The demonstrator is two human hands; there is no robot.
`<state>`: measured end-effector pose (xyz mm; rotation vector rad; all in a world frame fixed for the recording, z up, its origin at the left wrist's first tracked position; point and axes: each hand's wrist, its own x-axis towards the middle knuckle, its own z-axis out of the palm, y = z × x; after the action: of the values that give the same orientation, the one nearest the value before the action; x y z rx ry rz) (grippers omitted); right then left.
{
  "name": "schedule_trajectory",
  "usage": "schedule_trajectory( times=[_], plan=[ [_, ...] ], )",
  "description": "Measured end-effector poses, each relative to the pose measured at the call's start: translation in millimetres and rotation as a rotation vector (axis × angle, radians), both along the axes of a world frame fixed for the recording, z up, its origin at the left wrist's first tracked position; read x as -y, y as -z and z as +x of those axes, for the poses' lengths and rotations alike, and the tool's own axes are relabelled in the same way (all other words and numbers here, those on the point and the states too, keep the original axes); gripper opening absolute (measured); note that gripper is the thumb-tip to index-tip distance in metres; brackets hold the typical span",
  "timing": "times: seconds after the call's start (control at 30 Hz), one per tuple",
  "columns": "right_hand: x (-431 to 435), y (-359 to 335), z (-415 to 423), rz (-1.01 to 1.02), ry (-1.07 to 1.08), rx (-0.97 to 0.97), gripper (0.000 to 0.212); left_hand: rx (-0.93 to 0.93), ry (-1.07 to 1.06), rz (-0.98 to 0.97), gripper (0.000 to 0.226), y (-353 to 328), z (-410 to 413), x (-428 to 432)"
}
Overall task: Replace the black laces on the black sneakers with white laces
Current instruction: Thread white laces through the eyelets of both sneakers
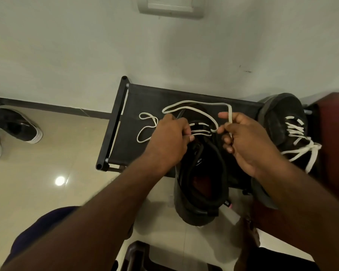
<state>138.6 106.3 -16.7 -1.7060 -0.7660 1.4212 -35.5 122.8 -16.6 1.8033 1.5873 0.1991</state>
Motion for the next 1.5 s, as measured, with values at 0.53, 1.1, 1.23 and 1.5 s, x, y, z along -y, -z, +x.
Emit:
schedule_trajectory(
  times=[0.53, 1.1, 1.23, 1.5],
  plan=[
    [-41, 0, -42, 0.064, -0.322, 0.311, 0.012, 0.193, -0.246, -0.241, 0.03, -1, -10, -1],
    [-61, 8, -66, -0.089, -0.509, 0.917, 0.015, 0.201, -0.354, -0.211, 0.028, 16, 2, -5],
    [-59, 7, -69, -0.086, -0.432, 0.823, 0.011, 0.218, -0.353, -0.235, 0.027, 17, 1, -6],
    [-58, 4, -69, -0.143, -0.38, 0.721, 0.018, 0.208, -0.268, -0.212, 0.025, 16, -2, -3]
  ],
)
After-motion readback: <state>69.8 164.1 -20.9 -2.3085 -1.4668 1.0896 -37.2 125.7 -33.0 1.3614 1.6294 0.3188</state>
